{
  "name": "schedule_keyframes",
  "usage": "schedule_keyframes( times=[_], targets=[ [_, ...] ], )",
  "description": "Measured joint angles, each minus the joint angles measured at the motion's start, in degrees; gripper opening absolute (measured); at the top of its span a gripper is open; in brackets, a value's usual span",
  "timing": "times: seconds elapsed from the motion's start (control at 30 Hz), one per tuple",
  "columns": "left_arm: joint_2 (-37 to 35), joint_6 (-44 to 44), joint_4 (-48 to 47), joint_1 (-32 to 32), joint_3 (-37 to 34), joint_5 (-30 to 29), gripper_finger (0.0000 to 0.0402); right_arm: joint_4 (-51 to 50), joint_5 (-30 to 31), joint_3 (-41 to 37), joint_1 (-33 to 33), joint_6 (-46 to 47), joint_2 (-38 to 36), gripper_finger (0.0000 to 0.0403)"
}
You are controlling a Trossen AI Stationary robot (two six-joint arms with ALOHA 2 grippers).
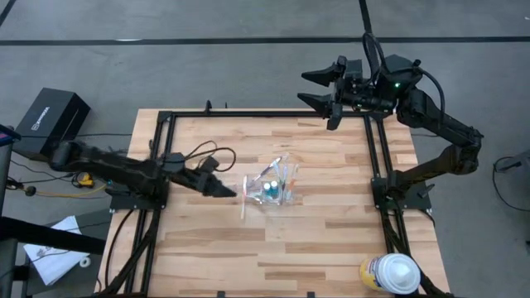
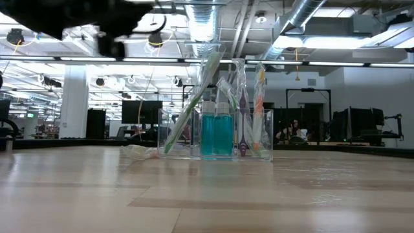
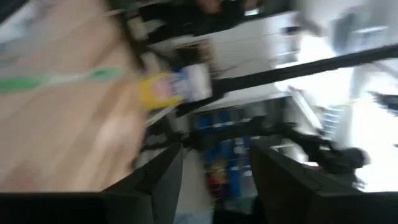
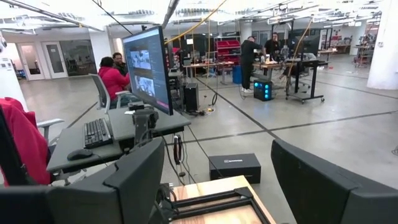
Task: Pick & Place toothbrushing station
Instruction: Put the orange toothbrush into the transparent organizer
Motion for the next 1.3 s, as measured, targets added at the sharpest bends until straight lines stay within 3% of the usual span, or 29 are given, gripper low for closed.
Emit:
schedule_keyframes(
  times=[0.2,0.43,0.6,0.83,1.3],
  targets=[
    [-13.4,-3.1,-27.1,-2.2,0.0,-1.3,0.0173,0.1,0.0,0.0,0.1,0.4,-0.3,0.0286],
    [-13.4,-10.7,-47.8,-6.6,-0.1,-3.1,0.0173,-0.1,-1.4,0.0,0.0,-0.3,-0.3,0.0286],
    [-6.6,-14.9,-43.6,-7.5,0.0,-8.8,0.0173,0.0,-1.5,0.0,0.0,-1.2,-0.3,0.0286],
    [6.9,-18.4,-34.6,-7.5,0.2,-9.4,0.0172,-0.1,-1.5,0.0,-0.1,-3.1,-0.3,0.0286],
    [27.7,-18.6,-34.4,-7.9,13.0,-10.3,0.0172,-0.7,-9.2,0.0,-2.1,-5.2,-0.3,0.0286]
  ],
)
